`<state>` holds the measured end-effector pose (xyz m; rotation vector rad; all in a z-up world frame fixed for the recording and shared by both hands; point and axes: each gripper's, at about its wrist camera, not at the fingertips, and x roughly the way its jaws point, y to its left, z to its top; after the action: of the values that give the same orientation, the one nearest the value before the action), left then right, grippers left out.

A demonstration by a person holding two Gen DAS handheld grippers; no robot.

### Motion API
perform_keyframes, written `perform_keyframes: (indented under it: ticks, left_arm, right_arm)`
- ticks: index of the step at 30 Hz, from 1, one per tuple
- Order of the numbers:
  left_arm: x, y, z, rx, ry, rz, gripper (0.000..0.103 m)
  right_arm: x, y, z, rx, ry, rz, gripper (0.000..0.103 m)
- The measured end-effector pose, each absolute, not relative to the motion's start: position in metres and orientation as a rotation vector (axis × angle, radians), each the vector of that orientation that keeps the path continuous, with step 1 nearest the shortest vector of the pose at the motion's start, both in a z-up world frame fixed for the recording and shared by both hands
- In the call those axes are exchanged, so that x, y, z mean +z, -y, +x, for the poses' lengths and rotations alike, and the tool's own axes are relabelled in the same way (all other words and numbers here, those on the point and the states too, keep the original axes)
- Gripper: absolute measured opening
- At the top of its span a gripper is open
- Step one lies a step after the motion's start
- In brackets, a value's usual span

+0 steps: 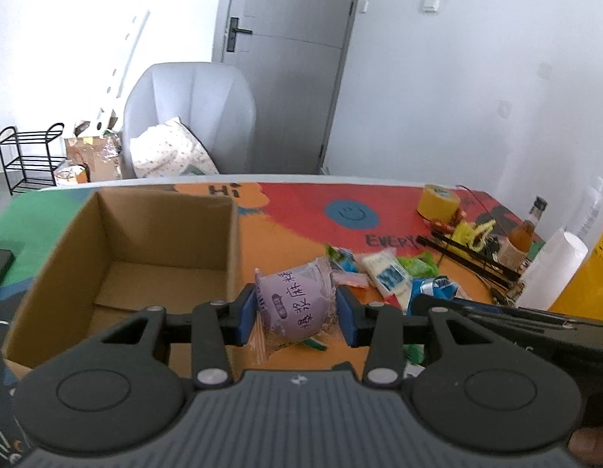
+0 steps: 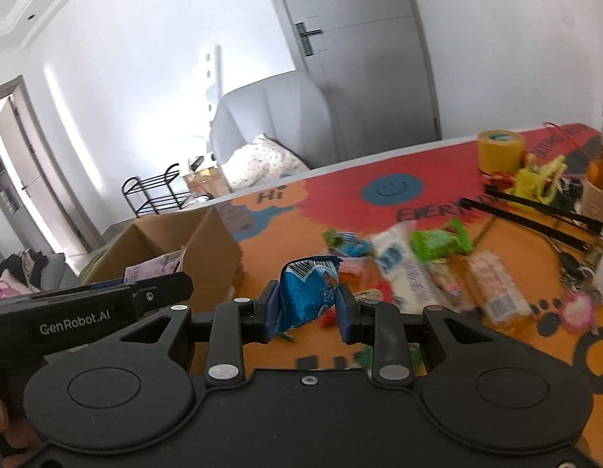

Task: Organize snacks
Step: 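Carry the purple pastry and blue chip bag over the box with both tools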

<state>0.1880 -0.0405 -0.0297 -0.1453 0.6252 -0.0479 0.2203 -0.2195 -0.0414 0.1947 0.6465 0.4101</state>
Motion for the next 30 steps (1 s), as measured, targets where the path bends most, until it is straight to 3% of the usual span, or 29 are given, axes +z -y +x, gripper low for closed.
perform_keyframes:
  ticks: [22,30]
  left_arm:
    - [-0.029,-0.057,0.185,0.127,-0.622,-0.222,0.043]
    - [-0.035,-0.076,0.186,0.144,-0.610,-0.231,0.048]
  right_arm:
    - [-0.019,0.137,0.226,0.524,-0.626,0.098,0.028]
    - [-0.019,0.107,0.231,0.559,-0.634,0.073,0.028]
